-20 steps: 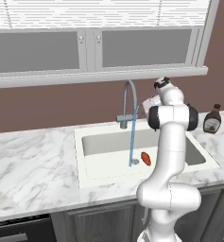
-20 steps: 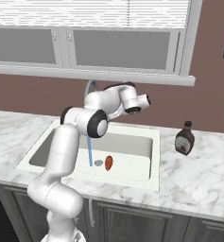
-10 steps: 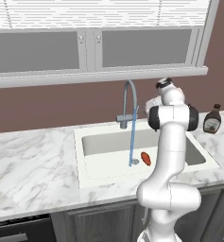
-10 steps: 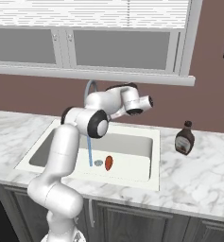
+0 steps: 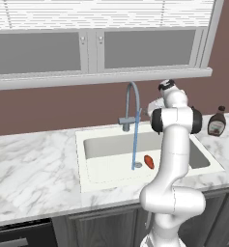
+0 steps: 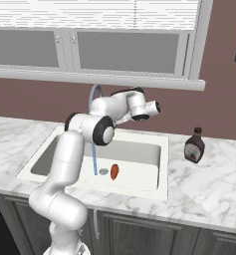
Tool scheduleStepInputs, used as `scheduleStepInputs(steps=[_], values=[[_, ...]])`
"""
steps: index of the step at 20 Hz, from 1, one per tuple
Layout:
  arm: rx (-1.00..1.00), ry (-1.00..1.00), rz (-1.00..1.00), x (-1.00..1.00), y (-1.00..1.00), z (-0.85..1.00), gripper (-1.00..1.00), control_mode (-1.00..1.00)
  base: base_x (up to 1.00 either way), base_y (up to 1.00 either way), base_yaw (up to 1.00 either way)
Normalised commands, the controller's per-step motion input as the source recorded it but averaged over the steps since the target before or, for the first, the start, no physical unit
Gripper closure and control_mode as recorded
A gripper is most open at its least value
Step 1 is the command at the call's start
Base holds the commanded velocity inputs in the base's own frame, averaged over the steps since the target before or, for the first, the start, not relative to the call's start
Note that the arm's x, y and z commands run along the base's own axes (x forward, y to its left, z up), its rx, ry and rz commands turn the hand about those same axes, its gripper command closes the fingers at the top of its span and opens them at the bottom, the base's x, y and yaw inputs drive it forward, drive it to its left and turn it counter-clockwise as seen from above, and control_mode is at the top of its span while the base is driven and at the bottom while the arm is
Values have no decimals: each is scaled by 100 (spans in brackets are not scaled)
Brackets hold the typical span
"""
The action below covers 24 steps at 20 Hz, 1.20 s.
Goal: Turn on the sink faucet. Then move the sweet potato from the counter to the sink. Turn off the sink. Move the vegetable from the sink to the pot next to the stove. Finally move the pot to the front center burner.
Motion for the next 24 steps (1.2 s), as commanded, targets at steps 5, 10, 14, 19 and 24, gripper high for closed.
scheduleStepInputs(steps=[5,10,14,19,24], values=[[2,2,6,30,2,-10,-100,-100,0,0,0],[1,0,10,4,21,0,-100,-100,0,0,0],[0,0,12,0,30,0,-100,-100,0,0,0],[0,0,11,0,33,0,-100,-100,0,0,0],[0,0,9,0,33,0,-100,-100,0,0,0]])
